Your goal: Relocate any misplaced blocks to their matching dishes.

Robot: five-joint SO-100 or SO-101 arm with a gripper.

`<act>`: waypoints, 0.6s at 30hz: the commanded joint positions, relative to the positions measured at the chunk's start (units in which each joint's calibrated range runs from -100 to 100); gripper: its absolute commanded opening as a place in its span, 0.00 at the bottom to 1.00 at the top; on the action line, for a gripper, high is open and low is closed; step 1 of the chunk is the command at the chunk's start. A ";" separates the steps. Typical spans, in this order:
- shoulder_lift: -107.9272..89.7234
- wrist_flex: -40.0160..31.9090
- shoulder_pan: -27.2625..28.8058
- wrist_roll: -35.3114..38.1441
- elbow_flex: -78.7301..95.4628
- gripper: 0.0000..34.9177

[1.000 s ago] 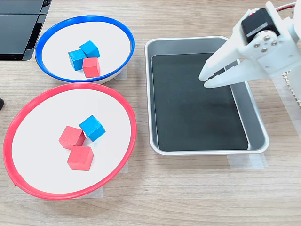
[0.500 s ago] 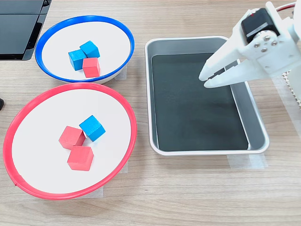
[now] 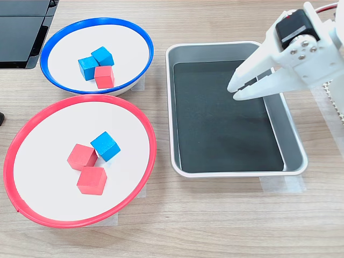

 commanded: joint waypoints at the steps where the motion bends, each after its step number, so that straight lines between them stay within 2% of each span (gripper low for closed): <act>1: 0.26 -0.03 -0.16 -0.29 -0.73 0.01; 10: 0.26 -0.03 -0.16 -0.29 -0.73 0.01; 12: 0.26 -0.03 -0.16 -0.29 -0.73 0.04; 18: 0.26 -0.03 -0.16 -0.29 -0.73 0.01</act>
